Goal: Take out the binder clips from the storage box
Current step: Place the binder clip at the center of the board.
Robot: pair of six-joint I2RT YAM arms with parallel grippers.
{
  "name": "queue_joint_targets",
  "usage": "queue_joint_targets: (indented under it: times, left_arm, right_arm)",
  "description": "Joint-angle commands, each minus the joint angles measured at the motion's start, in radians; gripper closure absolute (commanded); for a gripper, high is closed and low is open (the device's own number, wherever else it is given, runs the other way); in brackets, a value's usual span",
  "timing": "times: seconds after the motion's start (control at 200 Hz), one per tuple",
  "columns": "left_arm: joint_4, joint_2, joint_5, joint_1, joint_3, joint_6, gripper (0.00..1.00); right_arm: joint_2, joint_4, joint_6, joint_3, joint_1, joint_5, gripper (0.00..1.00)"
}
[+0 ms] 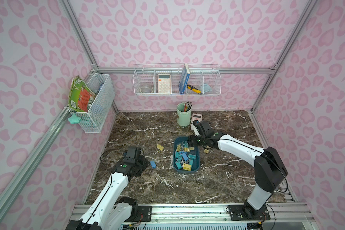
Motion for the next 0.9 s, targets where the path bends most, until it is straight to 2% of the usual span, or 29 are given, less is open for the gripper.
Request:
queue_joint_targets:
  times: [0.0,0.045,0.28,0.36,0.5,0.57,0.595,0.615,0.675,0.71,0.73,0.895]
  left_arm:
    - [0.067,0.021,0.017,0.018,-0.019,0.032,1.00]
    - [0.085,0.039,0.026,0.023,-0.028,0.039,1.00]
    - [0.101,0.103,0.035,0.033,-0.022,0.065,1.00]
    - [0.079,0.095,0.024,0.033,-0.017,0.071,0.90]
    - [0.018,0.068,-0.009,0.034,0.002,0.080,0.65]
    - [-0.006,0.060,-0.011,0.033,0.017,0.081,0.56]
    - [-0.014,0.057,-0.010,0.032,0.023,0.081,0.54]
    - [-0.020,0.055,-0.011,0.033,0.027,0.083,0.48]
    - [-0.033,0.051,-0.010,0.032,0.037,0.082,0.40]
    - [-0.038,0.048,-0.010,0.033,0.040,0.082,0.38]
    - [-0.041,0.046,-0.009,0.033,0.043,0.080,0.32]
    - [-0.061,0.029,-0.003,0.032,0.059,0.077,0.22]
  right_arm:
    - [0.046,-0.075,-0.021,0.043,0.005,0.028,0.45]
    - [0.065,-0.082,-0.024,0.044,0.008,0.029,0.49]
    - [0.145,-0.126,-0.037,0.145,0.033,0.069,0.53]
    - [0.173,-0.143,-0.037,0.164,0.037,0.085,0.56]
    - [0.204,-0.155,-0.034,0.180,0.036,0.109,0.60]
    - [0.213,-0.156,-0.034,0.184,0.036,0.114,0.63]
    - [0.216,-0.159,-0.033,0.187,0.036,0.118,0.63]
    - [0.220,-0.162,-0.034,0.190,0.036,0.124,0.64]
    - [0.224,-0.165,-0.037,0.192,0.036,0.132,0.64]
    - [0.227,-0.163,-0.040,0.192,0.037,0.136,0.64]
    - [0.229,-0.164,-0.039,0.192,0.037,0.137,0.64]
    - [0.242,-0.172,-0.045,0.201,0.043,0.154,0.60]
